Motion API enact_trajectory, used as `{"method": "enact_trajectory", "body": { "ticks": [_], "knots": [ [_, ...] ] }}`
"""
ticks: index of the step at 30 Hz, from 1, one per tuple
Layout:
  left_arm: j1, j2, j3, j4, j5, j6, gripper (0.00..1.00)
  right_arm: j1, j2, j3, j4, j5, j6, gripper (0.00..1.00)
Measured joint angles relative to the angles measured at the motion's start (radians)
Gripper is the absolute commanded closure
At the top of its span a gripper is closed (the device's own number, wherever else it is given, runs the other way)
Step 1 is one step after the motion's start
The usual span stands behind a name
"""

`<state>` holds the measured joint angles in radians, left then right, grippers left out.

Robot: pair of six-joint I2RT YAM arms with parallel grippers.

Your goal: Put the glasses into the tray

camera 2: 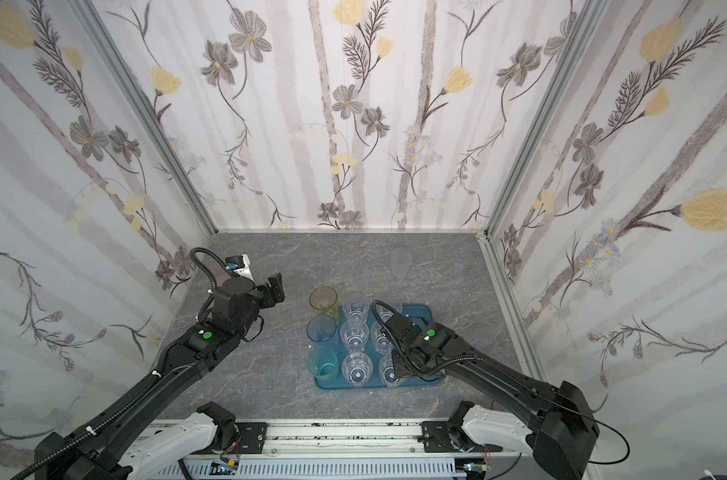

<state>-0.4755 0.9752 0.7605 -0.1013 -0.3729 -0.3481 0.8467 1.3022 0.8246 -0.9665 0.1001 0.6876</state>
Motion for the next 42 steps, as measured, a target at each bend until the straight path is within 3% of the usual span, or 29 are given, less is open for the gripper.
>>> {"method": "enact_trajectory", "body": {
  "ticks": [7, 14, 25, 36, 42],
  "knots": [
    [0.003, 0.009, -0.012, 0.000, 0.008, 0.000, 0.06, 0.002, 0.041, 0.008, 0.023, 0.034, -0.001, 0.98],
    [0.006, 0.006, -0.020, 0.000, 0.011, 0.000, 0.06, 0.001, 0.077, 0.014, 0.048, 0.045, -0.008, 0.77],
    [0.008, 0.020, -0.024, 0.000, 0.023, -0.026, 0.06, -0.017, 0.065, 0.108, 0.043, 0.055, -0.008, 0.64],
    [0.008, 0.043, -0.026, 0.002, 0.027, -0.029, 0.06, -0.258, 0.028, 0.179, 0.085, 0.028, -0.046, 0.58],
    [0.016, 0.053, -0.028, 0.006, 0.036, -0.027, 0.05, -0.274, 0.130, 0.204, 0.188, -0.016, -0.087, 0.57]
  ]
}}
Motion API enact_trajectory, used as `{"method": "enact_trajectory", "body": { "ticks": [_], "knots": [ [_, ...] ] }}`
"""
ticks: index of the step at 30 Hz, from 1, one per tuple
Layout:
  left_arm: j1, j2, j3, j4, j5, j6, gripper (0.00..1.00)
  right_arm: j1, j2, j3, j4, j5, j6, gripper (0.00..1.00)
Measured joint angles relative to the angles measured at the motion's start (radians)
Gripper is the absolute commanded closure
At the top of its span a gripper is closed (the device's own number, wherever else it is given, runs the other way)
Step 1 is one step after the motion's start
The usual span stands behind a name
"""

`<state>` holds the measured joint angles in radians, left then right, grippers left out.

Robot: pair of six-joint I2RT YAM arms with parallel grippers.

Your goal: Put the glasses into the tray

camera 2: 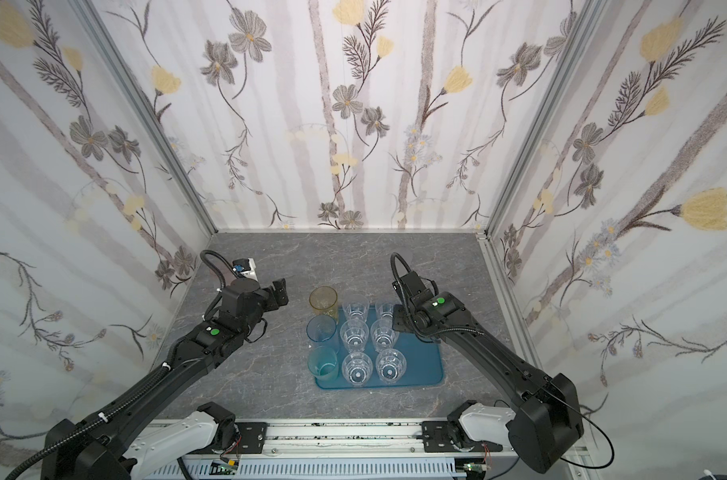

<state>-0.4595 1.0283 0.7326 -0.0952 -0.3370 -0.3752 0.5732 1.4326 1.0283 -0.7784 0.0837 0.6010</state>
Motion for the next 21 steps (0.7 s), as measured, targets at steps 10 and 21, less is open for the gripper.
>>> {"method": "enact_trajectory", "body": {
  "ticks": [10, 21],
  "knots": [
    [0.124, 0.042, -0.010, 0.001, 0.088, -0.018, 0.09, -0.020, 0.055, -0.050, 0.078, 0.018, -0.045, 0.57],
    [0.383, 0.163, 0.087, -0.013, 0.187, -0.016, 0.12, -0.024, -0.003, -0.002, 0.132, 0.000, -0.047, 0.56]
  ]
}}
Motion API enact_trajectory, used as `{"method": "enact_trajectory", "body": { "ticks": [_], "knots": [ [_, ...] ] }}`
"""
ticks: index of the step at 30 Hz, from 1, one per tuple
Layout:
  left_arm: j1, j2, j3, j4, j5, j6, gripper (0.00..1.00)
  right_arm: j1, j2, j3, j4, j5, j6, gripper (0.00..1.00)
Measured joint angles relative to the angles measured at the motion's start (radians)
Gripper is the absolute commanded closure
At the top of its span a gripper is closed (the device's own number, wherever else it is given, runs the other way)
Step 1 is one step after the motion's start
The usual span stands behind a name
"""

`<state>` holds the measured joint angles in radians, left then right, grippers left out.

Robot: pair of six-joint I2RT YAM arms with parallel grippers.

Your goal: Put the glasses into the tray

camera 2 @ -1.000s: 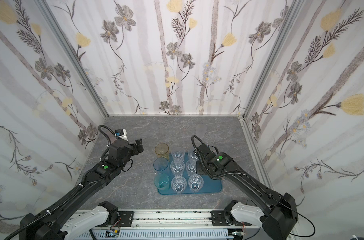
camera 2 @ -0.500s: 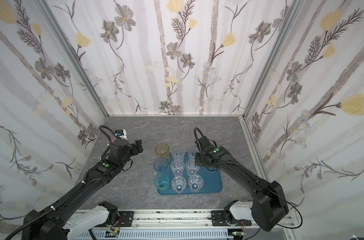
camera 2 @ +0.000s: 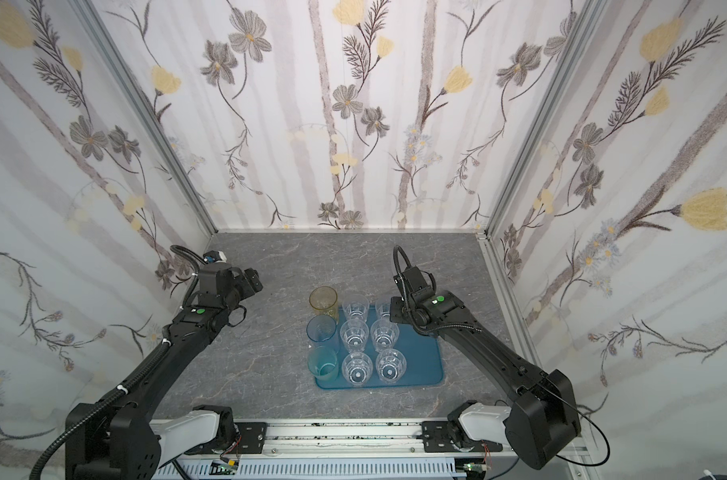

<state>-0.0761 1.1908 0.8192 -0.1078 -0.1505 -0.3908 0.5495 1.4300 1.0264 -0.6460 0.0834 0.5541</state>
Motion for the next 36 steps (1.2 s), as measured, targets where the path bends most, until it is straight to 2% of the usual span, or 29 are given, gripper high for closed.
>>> {"method": "enact_trajectory", "body": {
  "ticks": [7, 12, 19, 29, 36],
  "knots": [
    [0.195, 0.121, 0.039, -0.003, 0.057, -0.002, 0.20, 0.000, -0.024, -0.008, 0.059, -0.025, 0.023, 0.56],
    [0.232, 0.225, 0.112, -0.008, 0.073, 0.000, 0.27, 0.000, -0.027, -0.011, 0.096, -0.028, 0.032, 0.56],
    [0.312, 0.358, 0.180, -0.016, 0.084, 0.029, 0.45, 0.000, -0.054, -0.030, 0.134, -0.035, 0.032, 0.56],
    [0.319, 0.484, 0.219, -0.033, 0.138, 0.051, 0.50, 0.000, -0.050, -0.049, 0.167, -0.054, 0.032, 0.56],
    [0.319, 0.526, 0.240, -0.032, 0.151, 0.054, 0.64, 0.000, -0.055, -0.060, 0.183, -0.058, 0.040, 0.55]
  ]
}}
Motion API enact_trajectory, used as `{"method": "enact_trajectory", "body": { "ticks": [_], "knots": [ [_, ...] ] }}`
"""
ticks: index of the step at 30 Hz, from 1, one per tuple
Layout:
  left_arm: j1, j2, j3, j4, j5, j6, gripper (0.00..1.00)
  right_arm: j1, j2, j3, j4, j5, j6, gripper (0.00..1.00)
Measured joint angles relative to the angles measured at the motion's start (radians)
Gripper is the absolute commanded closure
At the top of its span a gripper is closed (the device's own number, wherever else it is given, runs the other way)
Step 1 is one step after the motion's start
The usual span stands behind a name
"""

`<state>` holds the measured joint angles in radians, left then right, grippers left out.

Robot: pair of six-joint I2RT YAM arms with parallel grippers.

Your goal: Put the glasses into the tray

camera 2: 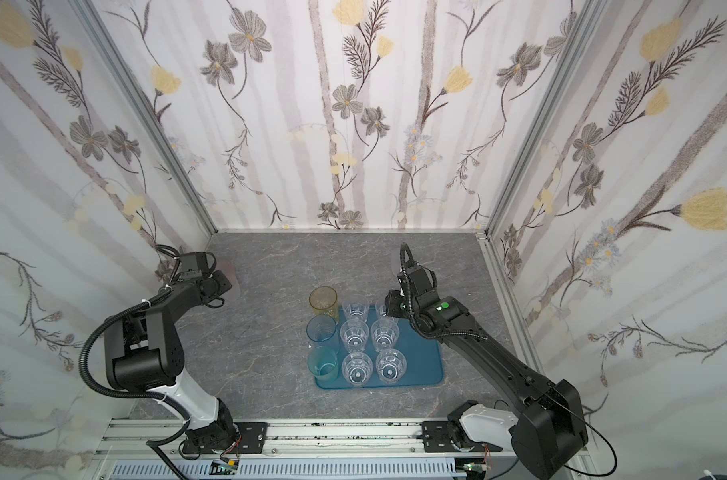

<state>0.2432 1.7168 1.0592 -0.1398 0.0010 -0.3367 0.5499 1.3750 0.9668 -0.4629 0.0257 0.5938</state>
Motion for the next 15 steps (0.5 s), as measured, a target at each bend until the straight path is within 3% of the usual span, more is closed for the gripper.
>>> {"method": "enact_trajectory", "body": {
  "ticks": [6, 10, 15],
  "knots": [
    [0.000, 0.003, -0.019, 0.000, -0.001, -0.003, 0.75, 0.000, -0.001, -0.006, 0.015, 0.000, 0.001, 0.55],
    [-0.004, 0.001, -0.031, 0.000, 0.000, -0.007, 0.92, 0.000, -0.002, -0.005, 0.016, 0.009, 0.000, 0.55],
    [-0.006, -0.028, -0.034, -0.006, 0.004, -0.007, 1.00, -0.018, -0.006, 0.022, 0.010, 0.011, -0.001, 0.55]
  ]
}}
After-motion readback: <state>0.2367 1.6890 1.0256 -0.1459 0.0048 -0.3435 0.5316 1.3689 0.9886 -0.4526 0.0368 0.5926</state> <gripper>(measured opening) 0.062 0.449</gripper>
